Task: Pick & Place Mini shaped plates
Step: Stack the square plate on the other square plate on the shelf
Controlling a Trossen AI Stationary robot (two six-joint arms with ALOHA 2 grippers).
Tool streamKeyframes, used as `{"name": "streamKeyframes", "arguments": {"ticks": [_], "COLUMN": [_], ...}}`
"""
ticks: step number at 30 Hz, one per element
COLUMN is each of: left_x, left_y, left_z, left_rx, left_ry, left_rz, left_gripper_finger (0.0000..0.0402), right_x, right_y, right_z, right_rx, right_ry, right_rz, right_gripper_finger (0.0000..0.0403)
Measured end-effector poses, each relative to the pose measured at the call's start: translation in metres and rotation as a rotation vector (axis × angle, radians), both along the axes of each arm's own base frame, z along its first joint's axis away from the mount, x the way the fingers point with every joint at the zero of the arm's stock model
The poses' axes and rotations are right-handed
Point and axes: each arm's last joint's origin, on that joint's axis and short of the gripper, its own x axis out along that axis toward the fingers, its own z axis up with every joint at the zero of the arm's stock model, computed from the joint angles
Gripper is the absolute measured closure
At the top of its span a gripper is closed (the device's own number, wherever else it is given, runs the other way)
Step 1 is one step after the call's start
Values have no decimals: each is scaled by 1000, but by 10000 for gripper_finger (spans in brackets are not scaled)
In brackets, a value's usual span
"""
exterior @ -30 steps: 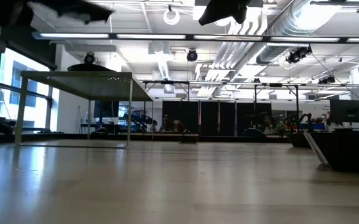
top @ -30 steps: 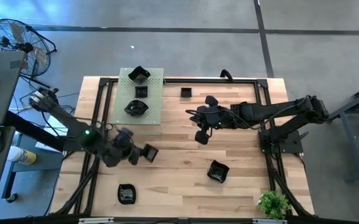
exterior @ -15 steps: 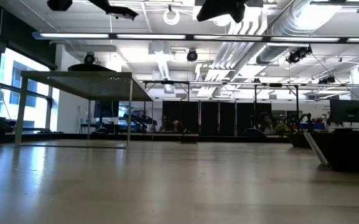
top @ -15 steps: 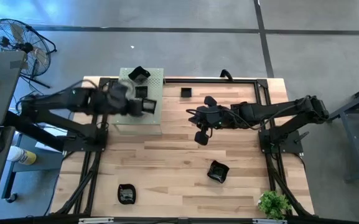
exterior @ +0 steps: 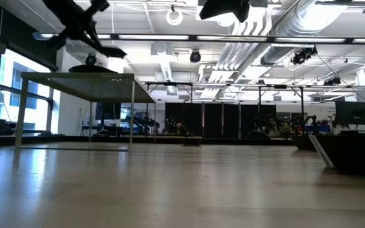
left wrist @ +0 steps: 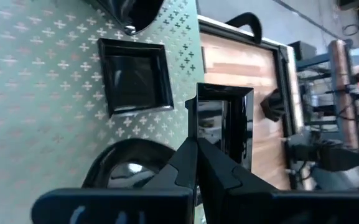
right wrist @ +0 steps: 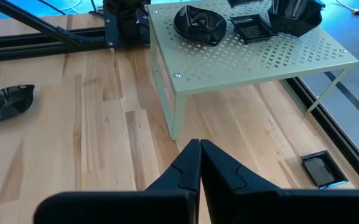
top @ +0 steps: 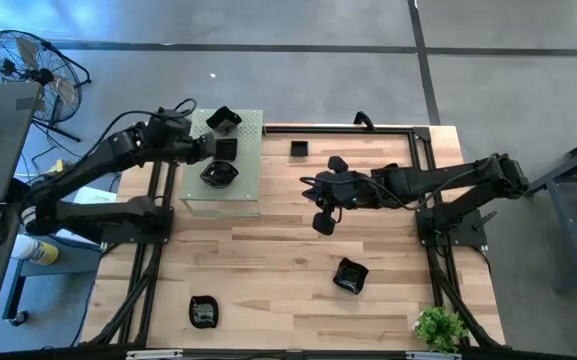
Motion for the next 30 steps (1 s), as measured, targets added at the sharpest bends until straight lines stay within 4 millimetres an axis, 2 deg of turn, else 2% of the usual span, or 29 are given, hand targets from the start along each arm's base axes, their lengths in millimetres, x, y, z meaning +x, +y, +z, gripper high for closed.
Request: {"name": "streamKeyframes", "arguments": {"ticks": [4, 9, 18, 30], "left_x": [3, 0, -4, 6], "left_y": [12, 24, 34, 44], "left_z": [-18, -28, -29, -36], "left_rx": [-28, -18, 9, -3], "left_ry": [4, 36, 38, 58], "left_rz": [23, 37, 59, 55], "left_gripper_finger": [401, 401, 401, 401], "right_x": [0, 0, 0, 0], "right_y": [0, 0, 0, 0], "right_z": [0, 0, 0, 0], "right_rx": [1, 8, 12, -1], "right_ry": [0, -2, -1, -1], "right_rz": [0, -1, 5, -5], "right_gripper_finger": [401, 397, 398, 398]}}
